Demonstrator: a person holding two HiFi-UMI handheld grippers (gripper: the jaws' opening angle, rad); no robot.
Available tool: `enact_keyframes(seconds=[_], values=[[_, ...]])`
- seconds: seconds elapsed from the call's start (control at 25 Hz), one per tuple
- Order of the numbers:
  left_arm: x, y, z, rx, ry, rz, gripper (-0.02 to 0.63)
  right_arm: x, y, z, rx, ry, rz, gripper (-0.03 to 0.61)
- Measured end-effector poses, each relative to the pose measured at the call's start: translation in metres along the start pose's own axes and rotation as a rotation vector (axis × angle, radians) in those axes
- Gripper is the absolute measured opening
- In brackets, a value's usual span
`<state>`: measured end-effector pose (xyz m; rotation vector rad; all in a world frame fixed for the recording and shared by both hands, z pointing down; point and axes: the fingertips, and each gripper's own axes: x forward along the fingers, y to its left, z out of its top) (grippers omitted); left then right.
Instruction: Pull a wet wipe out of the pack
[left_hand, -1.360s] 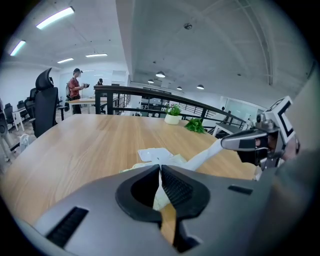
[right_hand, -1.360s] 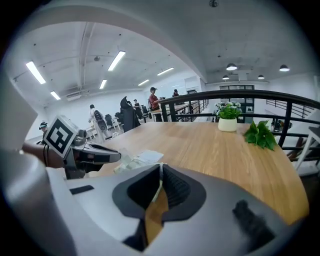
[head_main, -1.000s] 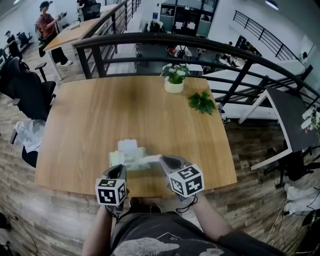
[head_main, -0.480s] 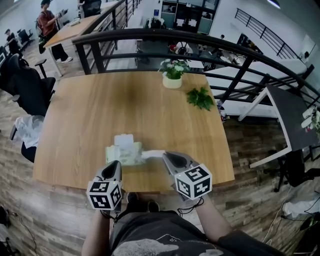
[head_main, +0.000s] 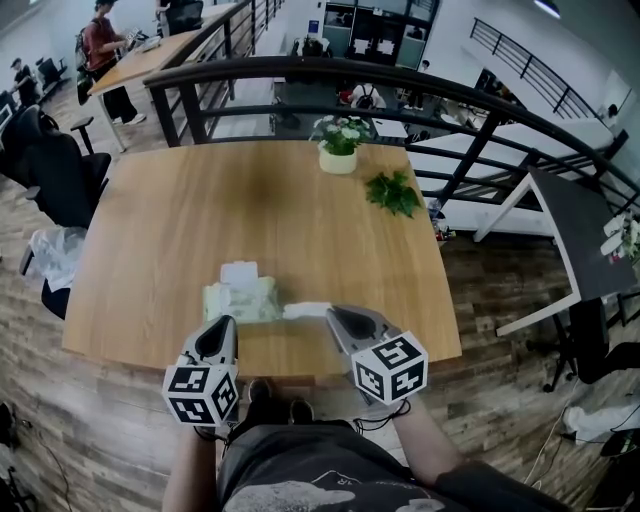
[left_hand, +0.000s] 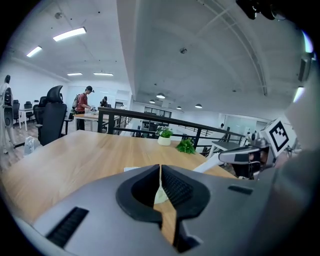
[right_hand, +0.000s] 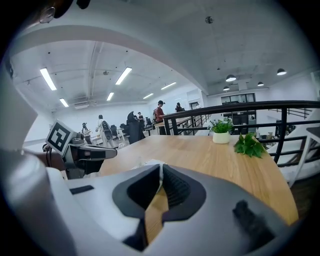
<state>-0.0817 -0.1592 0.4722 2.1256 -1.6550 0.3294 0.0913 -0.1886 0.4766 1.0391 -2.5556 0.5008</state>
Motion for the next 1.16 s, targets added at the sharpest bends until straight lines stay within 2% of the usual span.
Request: enact_keyframes(seconds=[0.36, 1.16], values=[[-0.011, -0.009, 0.007, 0.017, -0.033, -0.003, 0.015, -0.010, 0.001, 0.006, -0.047, -0.023, -0.015, 0.032], [-0.007, -0.018, 0.001, 0.039, -0.016, 0.002, 0.015, -0.012, -0.006, 0.002, -0.090, -0.008, -0.039, 0.032]])
